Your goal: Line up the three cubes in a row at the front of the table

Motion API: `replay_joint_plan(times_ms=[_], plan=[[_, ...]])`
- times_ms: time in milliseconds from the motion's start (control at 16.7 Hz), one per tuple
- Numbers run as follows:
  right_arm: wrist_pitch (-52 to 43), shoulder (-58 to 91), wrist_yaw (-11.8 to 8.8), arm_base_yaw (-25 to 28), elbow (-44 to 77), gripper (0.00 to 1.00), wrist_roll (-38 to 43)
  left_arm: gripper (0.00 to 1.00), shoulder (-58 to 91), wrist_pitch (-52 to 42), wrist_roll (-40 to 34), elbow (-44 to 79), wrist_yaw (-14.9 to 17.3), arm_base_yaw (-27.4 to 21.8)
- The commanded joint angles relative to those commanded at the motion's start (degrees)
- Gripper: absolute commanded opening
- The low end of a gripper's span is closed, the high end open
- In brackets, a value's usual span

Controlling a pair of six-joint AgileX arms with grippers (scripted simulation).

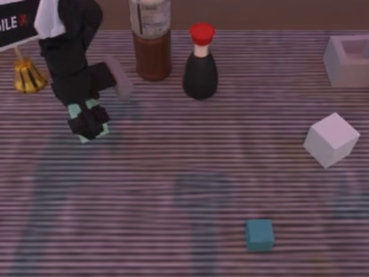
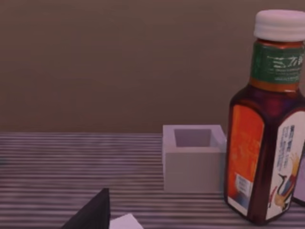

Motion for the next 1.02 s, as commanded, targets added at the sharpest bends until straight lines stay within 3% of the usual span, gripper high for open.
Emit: replay_joint_plan(times_ms=[480, 660, 1020], plan=[[0.0, 0.0, 0.0, 0.0, 0.0, 1.0, 0.0, 0.0, -1.1, -0.8, -0.4, -0.1, 0.0, -2.3], [0.0, 0.0, 0.0, 0.0, 0.0, 1.0, 0.0, 0.0, -3.2, -0.5, -2.2, -2.3, 0.0, -8.6], [0.0, 0.0, 0.0, 0.0, 0.0, 1.0, 0.0, 0.0, -8.9, 0.3, -7.1, -9.2, 0.2, -26.7]])
